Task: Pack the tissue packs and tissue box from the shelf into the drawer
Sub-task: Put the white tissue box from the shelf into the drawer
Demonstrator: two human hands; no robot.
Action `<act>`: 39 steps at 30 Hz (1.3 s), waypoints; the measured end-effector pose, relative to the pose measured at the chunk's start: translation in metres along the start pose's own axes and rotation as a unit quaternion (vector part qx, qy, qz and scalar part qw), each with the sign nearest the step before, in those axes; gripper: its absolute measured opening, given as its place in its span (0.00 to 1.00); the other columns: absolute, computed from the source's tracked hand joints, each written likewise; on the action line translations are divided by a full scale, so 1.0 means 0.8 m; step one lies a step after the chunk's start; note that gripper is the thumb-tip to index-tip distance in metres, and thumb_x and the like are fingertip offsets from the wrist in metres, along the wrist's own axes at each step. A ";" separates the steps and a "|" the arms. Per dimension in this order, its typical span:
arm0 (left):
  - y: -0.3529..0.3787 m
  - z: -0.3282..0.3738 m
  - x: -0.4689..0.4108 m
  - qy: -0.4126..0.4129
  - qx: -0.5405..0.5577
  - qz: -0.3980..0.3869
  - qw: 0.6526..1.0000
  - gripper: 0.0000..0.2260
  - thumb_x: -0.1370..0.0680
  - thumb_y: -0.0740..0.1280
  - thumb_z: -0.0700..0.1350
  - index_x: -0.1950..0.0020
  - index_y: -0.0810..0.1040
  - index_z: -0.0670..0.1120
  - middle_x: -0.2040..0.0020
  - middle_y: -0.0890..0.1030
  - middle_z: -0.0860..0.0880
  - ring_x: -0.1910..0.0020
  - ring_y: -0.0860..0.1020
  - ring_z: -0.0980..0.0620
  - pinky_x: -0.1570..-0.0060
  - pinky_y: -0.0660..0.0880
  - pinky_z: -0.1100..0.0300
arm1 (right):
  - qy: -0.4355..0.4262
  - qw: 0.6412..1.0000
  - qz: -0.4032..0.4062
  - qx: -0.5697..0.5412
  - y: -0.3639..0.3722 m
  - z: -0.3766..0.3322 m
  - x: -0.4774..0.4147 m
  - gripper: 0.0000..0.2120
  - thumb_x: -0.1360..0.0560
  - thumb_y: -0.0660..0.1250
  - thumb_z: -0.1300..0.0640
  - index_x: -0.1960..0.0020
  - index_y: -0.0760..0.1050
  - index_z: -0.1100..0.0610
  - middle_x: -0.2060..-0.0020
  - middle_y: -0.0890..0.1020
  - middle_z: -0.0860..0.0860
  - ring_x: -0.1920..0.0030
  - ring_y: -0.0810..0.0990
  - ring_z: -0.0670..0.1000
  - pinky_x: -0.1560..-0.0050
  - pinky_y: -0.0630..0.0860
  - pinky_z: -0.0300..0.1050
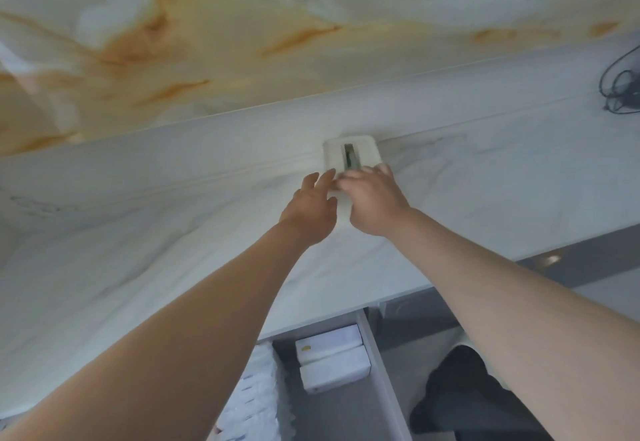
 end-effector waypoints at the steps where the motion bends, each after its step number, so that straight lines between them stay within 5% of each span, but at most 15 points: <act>1: -0.001 -0.003 0.003 -0.003 0.008 0.001 1.000 0.25 0.17 0.54 0.48 0.21 0.53 0.56 0.21 0.53 0.50 0.27 0.64 0.44 0.32 0.67 0.46 | -0.012 0.997 0.023 -0.079 -0.008 -0.006 0.000 0.26 0.34 0.60 0.64 0.40 0.81 0.49 0.46 0.82 0.44 0.45 0.79 0.53 0.41 0.69 0.53; 3: -0.001 -0.008 0.009 -0.005 0.015 -0.007 1.000 0.25 0.17 0.54 0.48 0.20 0.52 0.56 0.20 0.51 0.50 0.25 0.62 0.45 0.30 0.64 0.48 | 0.012 0.978 0.074 -0.195 -0.019 -0.005 0.002 0.21 0.34 0.59 0.66 0.48 0.84 0.54 0.50 0.84 0.49 0.49 0.80 0.57 0.45 0.75 0.54; 5: 0.003 -0.012 0.018 -0.011 0.015 -0.032 0.999 0.25 0.17 0.54 0.49 0.20 0.52 0.55 0.19 0.47 0.52 0.23 0.59 0.48 0.28 0.62 0.52 | 0.093 0.975 0.079 -0.184 -0.007 0.005 0.007 0.20 0.30 0.62 0.65 0.40 0.80 0.56 0.38 0.78 0.56 0.39 0.75 0.60 0.39 0.73 0.56; 7: 0.003 -0.015 0.027 -0.019 0.017 -0.045 0.999 0.25 0.17 0.55 0.50 0.20 0.55 0.55 0.19 0.47 0.53 0.24 0.59 0.50 0.28 0.62 0.54 | 0.196 0.964 -0.006 -0.178 0.021 0.019 0.018 0.25 0.23 0.59 0.59 0.26 0.67 0.55 0.25 0.62 0.59 0.28 0.65 0.63 0.32 0.67 0.57; 10: -0.009 -0.018 0.043 -0.023 0.033 -0.014 0.999 0.21 0.18 0.58 0.51 0.25 0.65 0.52 0.23 0.58 0.50 0.33 0.71 0.46 0.33 0.69 0.50 | 0.206 0.949 -0.085 -0.224 0.032 0.009 0.030 0.25 0.19 0.53 0.56 0.22 0.59 0.52 0.20 0.47 0.55 0.28 0.68 0.62 0.33 0.69 0.51; 12: -0.026 -0.020 0.058 -0.033 0.025 0.021 0.999 0.16 0.19 0.58 0.52 0.33 0.73 0.50 0.34 0.67 0.50 0.43 0.75 0.45 0.42 0.74 0.50 | 0.179 0.955 -0.093 -0.218 0.019 -0.005 0.036 0.25 0.20 0.55 0.57 0.23 0.62 0.52 0.20 0.49 0.54 0.29 0.69 0.60 0.34 0.68 0.49; 16: -0.057 -0.046 0.099 -0.115 0.041 0.080 0.989 0.09 0.20 0.61 0.52 0.47 0.74 0.48 0.46 0.69 0.48 0.56 0.77 0.46 0.55 0.75 0.54 | 0.143 0.960 -0.093 -0.224 -0.001 -0.037 0.055 0.19 0.21 0.62 0.53 0.31 0.74 0.54 0.28 0.65 0.48 0.35 0.75 0.54 0.39 0.69 0.43; 18: -0.062 -0.065 0.121 -0.153 0.071 0.090 0.982 0.12 0.22 0.65 0.53 0.44 0.71 0.48 0.44 0.69 0.48 0.55 0.76 0.48 0.56 0.72 0.56 | 0.145 0.957 -0.078 -0.241 -0.007 -0.052 0.066 0.15 0.23 0.67 0.48 0.39 0.78 0.52 0.37 0.69 0.46 0.42 0.78 0.51 0.45 0.70 0.42; 20: -0.057 -0.081 0.140 -0.173 0.108 0.078 0.976 0.23 0.24 0.68 0.54 0.34 0.67 0.49 0.37 0.66 0.47 0.50 0.76 0.46 0.53 0.73 0.56 | 0.177 0.943 -0.077 -0.270 -0.008 -0.064 0.080 0.21 0.26 0.71 0.43 0.38 0.75 0.51 0.37 0.67 0.46 0.42 0.77 0.50 0.45 0.68 0.40; 23: -0.043 -0.100 0.160 -0.207 0.183 0.028 0.961 0.38 0.25 0.70 0.53 0.21 0.52 0.51 0.30 0.68 0.45 0.39 0.75 0.43 0.43 0.74 0.53 | 0.268 0.888 -0.120 -0.354 0.004 -0.077 0.104 0.40 0.28 0.74 0.46 0.23 0.58 0.51 0.28 0.63 0.52 0.34 0.72 0.53 0.39 0.69 0.41; 26: -0.035 -0.102 0.179 -0.218 0.244 -0.001 0.945 0.42 0.28 0.71 0.52 0.21 0.49 0.53 0.33 0.73 0.45 0.40 0.75 0.43 0.39 0.74 0.49 | 0.325 0.807 -0.163 -0.465 0.024 -0.099 0.129 0.27 0.25 0.70 0.49 0.31 0.63 0.47 0.38 0.78 0.50 0.46 0.79 0.50 0.49 0.77 0.46; 29: -0.038 -0.100 0.204 -0.223 0.236 0.000 0.946 0.38 0.28 0.71 0.54 0.23 0.55 0.53 0.34 0.69 0.44 0.43 0.74 0.44 0.42 0.75 0.50 | 0.341 0.763 -0.193 -0.515 0.032 -0.125 0.154 0.21 0.26 0.68 0.48 0.37 0.64 0.42 0.44 0.80 0.46 0.46 0.80 0.52 0.49 0.79 0.55; 34: -0.043 -0.103 0.253 -0.224 0.220 0.001 0.949 0.36 0.27 0.70 0.55 0.23 0.56 0.55 0.35 0.68 0.45 0.48 0.74 0.46 0.49 0.74 0.54 | 0.299 0.781 -0.197 -0.511 0.005 -0.159 0.186 0.25 0.25 0.67 0.55 0.33 0.62 0.43 0.45 0.79 0.47 0.46 0.80 0.51 0.60 0.80 0.50; 39: -0.035 -0.098 0.316 -0.211 0.249 -0.005 0.945 0.38 0.31 0.73 0.57 0.26 0.59 0.57 0.39 0.70 0.48 0.49 0.78 0.49 0.47 0.79 0.48 | 0.300 0.808 -0.232 -0.452 -0.010 -0.171 0.239 0.34 0.29 0.71 0.54 0.31 0.56 0.42 0.46 0.78 0.49 0.49 0.81 0.53 0.56 0.82 0.57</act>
Point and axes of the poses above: each hand's wrist, its own x-axis away from the middle knuckle, its own y-axis out of the palm, z = x × y, the point moved 9 cm from there along -x, towards the middle knuckle
